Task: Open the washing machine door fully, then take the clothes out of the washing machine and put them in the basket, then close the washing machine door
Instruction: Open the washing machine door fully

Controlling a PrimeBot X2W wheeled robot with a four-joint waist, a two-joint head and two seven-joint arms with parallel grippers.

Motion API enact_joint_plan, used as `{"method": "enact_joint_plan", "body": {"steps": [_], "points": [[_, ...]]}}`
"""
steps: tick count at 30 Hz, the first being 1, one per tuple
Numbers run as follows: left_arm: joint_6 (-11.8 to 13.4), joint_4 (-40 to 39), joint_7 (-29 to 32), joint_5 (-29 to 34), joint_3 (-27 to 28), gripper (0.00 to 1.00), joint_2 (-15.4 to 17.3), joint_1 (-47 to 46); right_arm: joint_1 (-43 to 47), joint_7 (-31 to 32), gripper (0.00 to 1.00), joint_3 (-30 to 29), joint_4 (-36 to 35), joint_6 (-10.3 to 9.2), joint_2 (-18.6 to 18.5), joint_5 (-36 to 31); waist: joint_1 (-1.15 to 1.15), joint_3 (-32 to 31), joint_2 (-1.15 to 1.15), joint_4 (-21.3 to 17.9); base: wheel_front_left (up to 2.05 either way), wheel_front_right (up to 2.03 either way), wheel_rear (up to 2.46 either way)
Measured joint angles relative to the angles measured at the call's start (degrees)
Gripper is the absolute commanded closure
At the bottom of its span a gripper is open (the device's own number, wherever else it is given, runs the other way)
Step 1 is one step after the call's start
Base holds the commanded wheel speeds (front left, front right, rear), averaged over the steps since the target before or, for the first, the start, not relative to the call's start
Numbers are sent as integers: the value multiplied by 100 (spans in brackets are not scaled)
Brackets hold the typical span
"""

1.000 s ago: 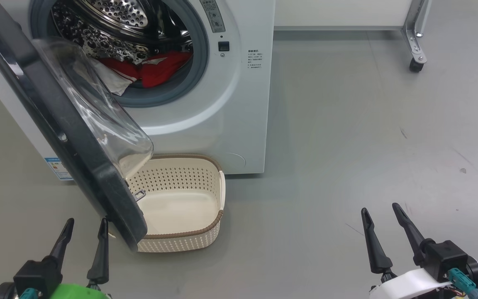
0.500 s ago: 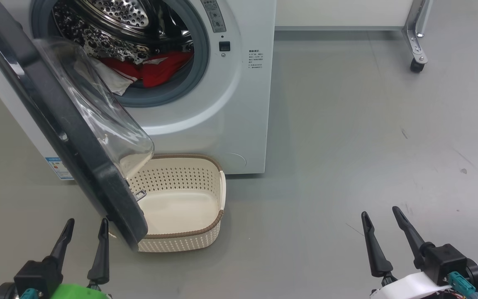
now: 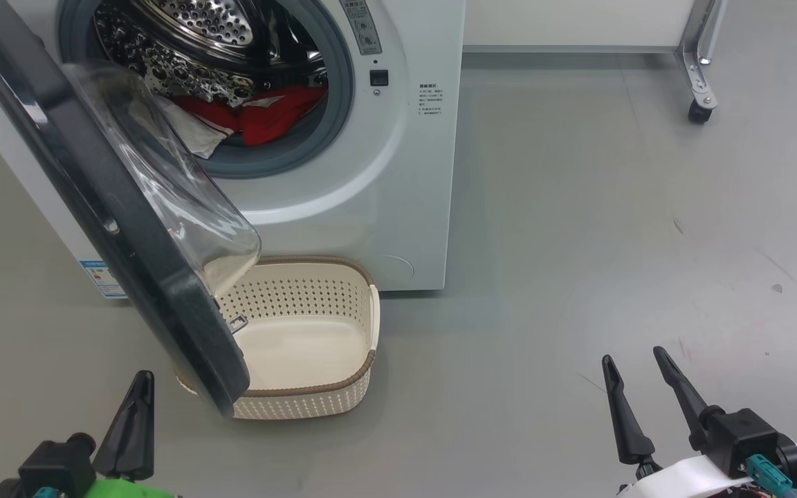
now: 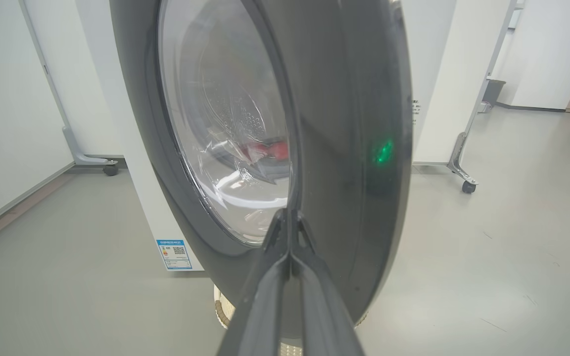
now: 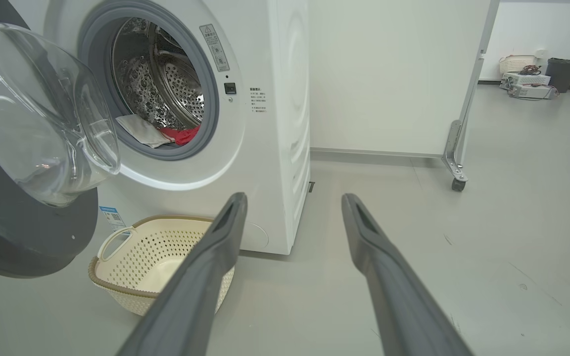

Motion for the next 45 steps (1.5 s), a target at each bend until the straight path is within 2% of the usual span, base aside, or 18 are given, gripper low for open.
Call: {"method": "enact_joint_plan", "body": {"steps": [8,17,27,35,38,45], "points": [[0,-271,0,-13,411,100,-15,2,75,0,0,-80,10,20,29,-80,0,29,0,76,0,0,0],[0,-1042,-1,-18,739,100,-10,-342,75,0,0,-111,19,83,68,-165,0,64,0,131,0,0,0],[0,-1784,-30,2,869,100,73,-821,74,0,0,-132,58,155,152,-247,0,72,0,112,0,0,0],[0,-2128,-32,14,461,100,158,-1076,71,0,0,-194,98,176,213,-304,0,79,0,62,0,0,0],[0,-2291,-32,237,241,100,346,-1170,69,0,0,-212,101,207,233,-334,0,82,0,44,0,0,0],[0,-2302,-32,244,-359,100,344,-1217,53,0,0,-229,100,256,320,-381,0,103,0,-12,0,0,0]]}}
